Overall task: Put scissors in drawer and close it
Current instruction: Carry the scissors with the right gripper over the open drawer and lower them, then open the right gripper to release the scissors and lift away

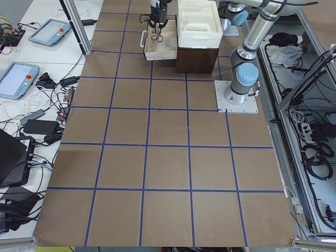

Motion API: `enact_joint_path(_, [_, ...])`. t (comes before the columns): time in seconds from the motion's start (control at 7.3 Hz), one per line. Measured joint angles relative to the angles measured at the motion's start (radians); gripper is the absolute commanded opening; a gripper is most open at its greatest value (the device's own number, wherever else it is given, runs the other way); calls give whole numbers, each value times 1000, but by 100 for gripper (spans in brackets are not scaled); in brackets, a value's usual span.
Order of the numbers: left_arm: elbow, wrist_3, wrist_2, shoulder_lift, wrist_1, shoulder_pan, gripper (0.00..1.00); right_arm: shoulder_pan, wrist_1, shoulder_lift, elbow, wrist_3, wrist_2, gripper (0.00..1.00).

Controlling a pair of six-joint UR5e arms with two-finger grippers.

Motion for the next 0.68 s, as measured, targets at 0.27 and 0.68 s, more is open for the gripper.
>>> enact_joint_path(0.27, [0,0,0,0,0,0,100,1,9,6,5,6,0,69])
enact_joint_path(0.68, [0,0,0,0,0,0,100,2,6,1,5,66,14,100])
